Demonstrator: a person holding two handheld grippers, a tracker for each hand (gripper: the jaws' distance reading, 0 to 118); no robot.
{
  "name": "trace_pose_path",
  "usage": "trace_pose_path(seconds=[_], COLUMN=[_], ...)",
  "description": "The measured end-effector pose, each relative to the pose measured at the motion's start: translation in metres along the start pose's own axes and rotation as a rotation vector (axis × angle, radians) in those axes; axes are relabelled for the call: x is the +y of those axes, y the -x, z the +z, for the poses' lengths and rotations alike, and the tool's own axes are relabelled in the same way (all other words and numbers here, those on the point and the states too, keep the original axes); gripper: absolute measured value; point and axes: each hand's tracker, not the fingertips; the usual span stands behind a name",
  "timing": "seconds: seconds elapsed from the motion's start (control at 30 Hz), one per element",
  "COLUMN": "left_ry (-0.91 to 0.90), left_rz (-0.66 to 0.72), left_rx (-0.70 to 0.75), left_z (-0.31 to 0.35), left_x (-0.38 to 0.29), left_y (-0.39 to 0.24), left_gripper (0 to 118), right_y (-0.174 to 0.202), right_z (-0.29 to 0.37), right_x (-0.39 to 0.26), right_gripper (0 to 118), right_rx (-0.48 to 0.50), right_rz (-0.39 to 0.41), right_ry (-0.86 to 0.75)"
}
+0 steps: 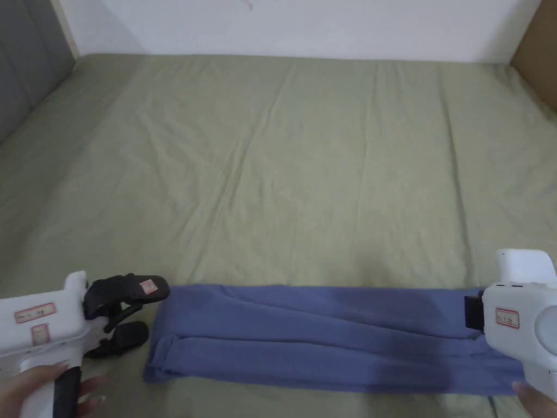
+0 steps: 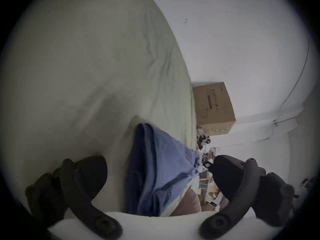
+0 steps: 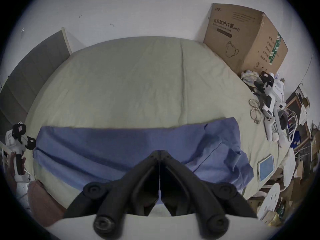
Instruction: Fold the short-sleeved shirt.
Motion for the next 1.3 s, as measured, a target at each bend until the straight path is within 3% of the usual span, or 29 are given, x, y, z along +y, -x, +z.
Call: trace_pose_path(seconds=[0.1,0.17,0.2,0.23,0.27,0.3,0.37,0.47,0.57,0.63,0.77,0.83,0.93,1.03,1.23,1.27,1.3], left_ry=[0.078,0.140,0.127,0.108,0.091,0.114,0.026,0.055,0.009,-0.047,-0.059,-0.072,-0.082,-0.063,0.166,0.210,0.234], left_rz=[0.027,0.045,0.029,0.017,0.009,-0.014,0.026,-0.199,-0.261,-0.305,-0.487,-0.537,-0.499,-0.548,-0.524,-0.528,-0.527], left_rx=[-0.173,-0.214,-0.200,-0.171,-0.003,0.173,-0.002,0.209,0.275,0.394,0.847,0.938,0.867,0.762,0.590,0.560,0.531], left_z=[-0.032,-0.044,-0.047,-0.050,-0.051,-0.058,-0.055,-0.046,-0.015,0.011,0.033,0.031,0.019,-0.013,-0.125,-0.143,-0.157], left_x=[0.003,-0.004,-0.004,-0.003,-0.004,-0.009,-0.010,-0.019,-0.018,-0.016,-0.013,-0.016,-0.024,-0.034,-0.072,-0.078,-0.083], left_y=[0.000,-0.003,-0.005,-0.005,0.007,0.011,0.001,-0.037,-0.056,-0.063,-0.079,-0.088,-0.113,-0.146,-0.183,-0.185,-0.188], left_gripper=[118,118,109,81,15,5,5,5,5,5,5,5,5,5,8,24,51], right_y=[0.003,0.006,0.008,0.009,0.011,0.010,0.011,0.012,0.010,0.010,0.012,0.011,0.007,0.001,-0.015,-0.018,-0.020], right_z=[0.001,0.002,0.002,0.002,0.002,0.001,-0.001,-0.004,-0.003,-0.002,0.001,0.002,0.004,0.006,0.009,0.009,0.009], right_x=[0.001,0.003,0.003,0.004,0.005,0.005,0.005,0.005,0.005,0.003,-0.003,-0.006,-0.011,-0.014,-0.019,-0.020,-0.021], right_gripper=[2,2,2,2,2,2,2,2,2,2,2,2,2,2,2,2,2], right_rx=[0.009,0.015,0.019,0.023,0.028,0.035,0.054,0.059,0.091,0.093,0.095,0.107,0.119,0.129,0.140,0.140,0.138], right_rz=[0.008,0.025,0.033,0.037,0.039,0.038,0.026,0.028,0.003,0.009,0.057,0.051,0.040,0.027,-0.017,-0.023,-0.028], right_ry=[0.006,0.006,0.006,0.006,0.007,0.008,0.015,0.017,0.015,0.007,-0.006,-0.003,-0.004,-0.009,-0.010,-0.010,-0.009])
